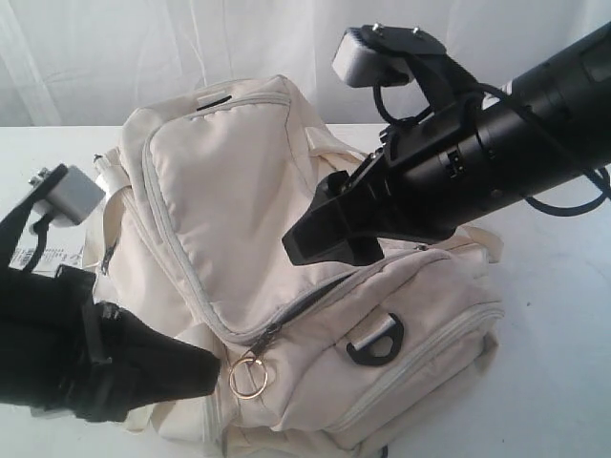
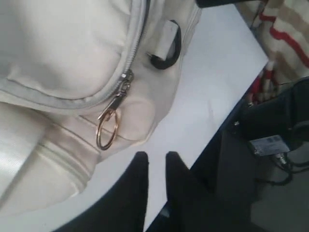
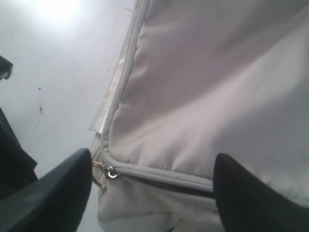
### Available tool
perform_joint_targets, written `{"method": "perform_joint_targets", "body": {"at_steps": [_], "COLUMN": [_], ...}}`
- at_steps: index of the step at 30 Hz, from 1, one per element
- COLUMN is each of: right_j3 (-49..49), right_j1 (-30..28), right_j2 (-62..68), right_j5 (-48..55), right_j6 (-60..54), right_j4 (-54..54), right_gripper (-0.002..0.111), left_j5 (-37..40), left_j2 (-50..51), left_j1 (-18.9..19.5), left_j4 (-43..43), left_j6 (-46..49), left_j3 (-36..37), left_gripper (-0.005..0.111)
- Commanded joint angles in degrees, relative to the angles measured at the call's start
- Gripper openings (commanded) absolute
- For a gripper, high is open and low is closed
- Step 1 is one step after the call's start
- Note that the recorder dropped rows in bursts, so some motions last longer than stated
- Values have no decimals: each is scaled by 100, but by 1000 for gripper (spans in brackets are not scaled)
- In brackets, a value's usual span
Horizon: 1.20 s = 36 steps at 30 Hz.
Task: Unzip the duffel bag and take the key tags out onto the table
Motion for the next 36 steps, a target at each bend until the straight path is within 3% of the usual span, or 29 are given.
{"method": "perform_joint_targets", "body": {"at_steps": [1,4,17,26,36], "right_j3": [-19,-19,-19,-19,-19], "right_j1": [-31,-31,-31,-31,-31], "right_j2": [-36,-36,-36,-36,-36], "right_j5": [-60,-60,-71,-71,-71], "right_j6": [19,19,45,45,45], "right_j4": [-58,-58,-81,-232,-232], "right_gripper": [66,66,66,66,66], "left_j5": [-309,-401,-507,-498,-486], "left_j2": [-48,-48,452,778,1182], "left_j1": [-11,-11,-11,-11,-11], "left_j4": [-1795,-2181,-1960,-3565,-3588], "left_j6": [1674,2131,2246,3918,4046], "left_j3": [441,490,834,834,834], "left_gripper": [50,57,56,56,56]}}
